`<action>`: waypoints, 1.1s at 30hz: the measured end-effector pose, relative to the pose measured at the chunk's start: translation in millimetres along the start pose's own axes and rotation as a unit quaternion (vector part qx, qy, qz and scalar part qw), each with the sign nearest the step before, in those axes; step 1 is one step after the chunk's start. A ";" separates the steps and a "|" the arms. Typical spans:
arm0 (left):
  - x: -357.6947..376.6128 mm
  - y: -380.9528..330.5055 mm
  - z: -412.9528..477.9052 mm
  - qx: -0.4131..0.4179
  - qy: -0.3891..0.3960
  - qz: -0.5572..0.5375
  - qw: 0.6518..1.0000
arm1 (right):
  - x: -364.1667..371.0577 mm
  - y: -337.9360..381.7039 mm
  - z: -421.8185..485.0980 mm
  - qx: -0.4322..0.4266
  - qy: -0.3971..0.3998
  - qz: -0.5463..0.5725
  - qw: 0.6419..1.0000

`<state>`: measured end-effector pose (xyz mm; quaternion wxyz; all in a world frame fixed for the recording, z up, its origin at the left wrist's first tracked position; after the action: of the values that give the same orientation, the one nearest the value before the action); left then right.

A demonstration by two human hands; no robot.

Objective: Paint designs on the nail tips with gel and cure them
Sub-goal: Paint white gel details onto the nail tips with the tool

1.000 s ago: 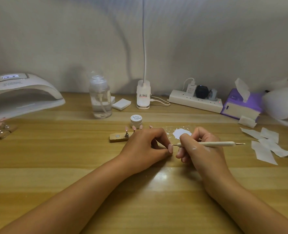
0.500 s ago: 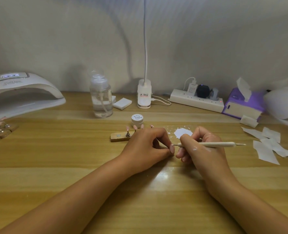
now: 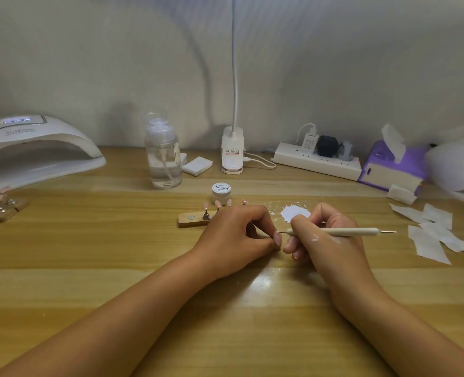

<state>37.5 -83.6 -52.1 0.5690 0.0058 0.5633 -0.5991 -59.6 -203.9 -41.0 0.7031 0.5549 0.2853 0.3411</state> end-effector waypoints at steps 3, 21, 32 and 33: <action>-0.3 -0.2 -0.1 -0.005 0.003 -0.002 1.000 | 0.7 0.4 0.0 -0.002 -0.001 0.003 1.000; -0.6 0.0 -0.3 0.000 0.006 -0.004 1.000 | -1.5 -2.4 0.6 -0.003 -0.002 -0.006 1.000; 1.0 1.5 -0.3 0.001 0.002 0.000 1.000 | -1.2 -3.6 1.0 -0.008 -0.003 -0.001 1.000; 1.1 1.8 -0.2 0.000 0.001 0.001 1.000 | -1.3 -3.8 1.0 -0.009 -0.001 -0.002 1.000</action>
<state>38.2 -83.7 -54.1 0.5688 0.0066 0.5638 -0.5988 -59.0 -206.1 -44.5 0.7093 0.5483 0.2822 0.3416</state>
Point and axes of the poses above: each hand's wrist, its own z-axis towards the middle knuckle, its own x-axis out of the palm, y = z × x, the point moved 1 cm from there along z, towards the middle knuckle, and after that the axes turned 6 degrees about -x, right-handed, at the moved point
